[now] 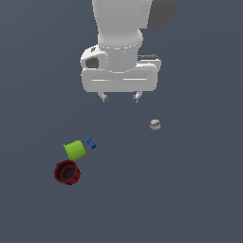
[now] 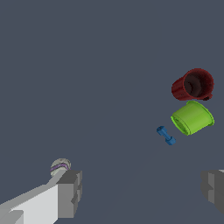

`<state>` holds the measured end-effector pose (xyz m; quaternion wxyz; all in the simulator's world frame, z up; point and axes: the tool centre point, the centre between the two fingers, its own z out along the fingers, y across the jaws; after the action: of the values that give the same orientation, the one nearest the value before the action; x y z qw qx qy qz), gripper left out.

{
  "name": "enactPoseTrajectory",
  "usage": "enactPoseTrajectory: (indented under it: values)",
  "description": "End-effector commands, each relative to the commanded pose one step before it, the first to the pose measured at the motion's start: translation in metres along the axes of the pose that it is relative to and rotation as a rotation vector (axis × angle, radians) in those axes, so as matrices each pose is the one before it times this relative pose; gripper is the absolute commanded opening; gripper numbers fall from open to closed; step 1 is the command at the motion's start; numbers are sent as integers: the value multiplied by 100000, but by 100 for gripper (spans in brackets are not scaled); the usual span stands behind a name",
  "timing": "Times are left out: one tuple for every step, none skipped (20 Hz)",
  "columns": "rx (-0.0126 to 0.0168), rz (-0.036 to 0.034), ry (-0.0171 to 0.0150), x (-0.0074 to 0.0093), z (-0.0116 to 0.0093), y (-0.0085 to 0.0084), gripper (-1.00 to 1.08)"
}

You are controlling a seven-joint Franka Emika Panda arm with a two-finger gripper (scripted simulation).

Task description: Pick up a designated object from a clutter of objects.

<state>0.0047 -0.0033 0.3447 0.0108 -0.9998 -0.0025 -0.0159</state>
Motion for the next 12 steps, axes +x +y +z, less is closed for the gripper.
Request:
enactPoseTrajectory:
  values:
    - [0,0,0,0,0,1,28]
    - [-1,-69,-3,0,1,-26,28]
    - [4,-154,-10,1,3,-49,28]
    - [13,-266,-23,3,7,-90,28]
    - [35,-354,-47,7,14,-117,28]
    - [74,-361,-84,15,25,-115,28]
    - [108,-249,-111,21,33,-72,28]
    - [141,-136,-137,27,40,-30,28]
    - [188,-31,-174,36,53,12,28]
    - [234,82,-209,44,63,57,28]
    - [285,185,-247,52,73,96,28]
    - [368,277,-313,68,94,139,28]
